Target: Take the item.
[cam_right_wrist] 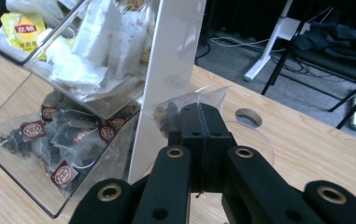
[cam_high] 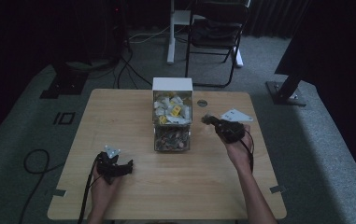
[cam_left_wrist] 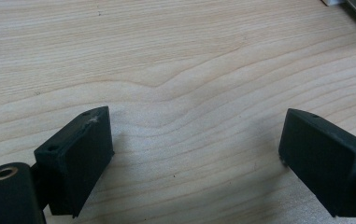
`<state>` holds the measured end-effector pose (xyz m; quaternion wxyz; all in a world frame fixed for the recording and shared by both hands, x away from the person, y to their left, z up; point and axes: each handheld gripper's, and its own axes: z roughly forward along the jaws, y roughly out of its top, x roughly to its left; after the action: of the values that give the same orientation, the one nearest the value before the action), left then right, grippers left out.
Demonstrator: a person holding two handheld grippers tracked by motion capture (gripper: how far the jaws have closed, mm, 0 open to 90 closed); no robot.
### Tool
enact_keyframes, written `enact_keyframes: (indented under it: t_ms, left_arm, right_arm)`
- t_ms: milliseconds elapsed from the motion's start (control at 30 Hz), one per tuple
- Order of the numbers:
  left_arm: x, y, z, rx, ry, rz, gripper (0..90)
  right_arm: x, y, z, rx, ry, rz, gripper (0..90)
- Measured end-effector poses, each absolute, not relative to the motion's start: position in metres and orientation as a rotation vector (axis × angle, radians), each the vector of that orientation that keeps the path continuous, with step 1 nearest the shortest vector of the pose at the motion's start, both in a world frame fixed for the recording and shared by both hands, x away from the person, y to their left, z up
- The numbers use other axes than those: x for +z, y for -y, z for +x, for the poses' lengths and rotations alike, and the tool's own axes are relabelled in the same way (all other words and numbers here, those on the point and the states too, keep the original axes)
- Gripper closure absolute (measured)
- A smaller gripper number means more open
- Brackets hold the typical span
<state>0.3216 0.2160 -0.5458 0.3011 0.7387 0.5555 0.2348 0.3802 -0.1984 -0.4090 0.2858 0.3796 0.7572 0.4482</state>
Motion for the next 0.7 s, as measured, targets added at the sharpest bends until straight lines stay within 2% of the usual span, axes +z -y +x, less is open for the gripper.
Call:
enact_keyframes:
  t_ms: [700]
  left_arm:
    - [-0.546,-0.216,0.321,0.621,-1.472,1.966,10.7]
  right_arm:
    - [-0.409,0.204,0.399,1.182,-1.996,1.069,90.0]
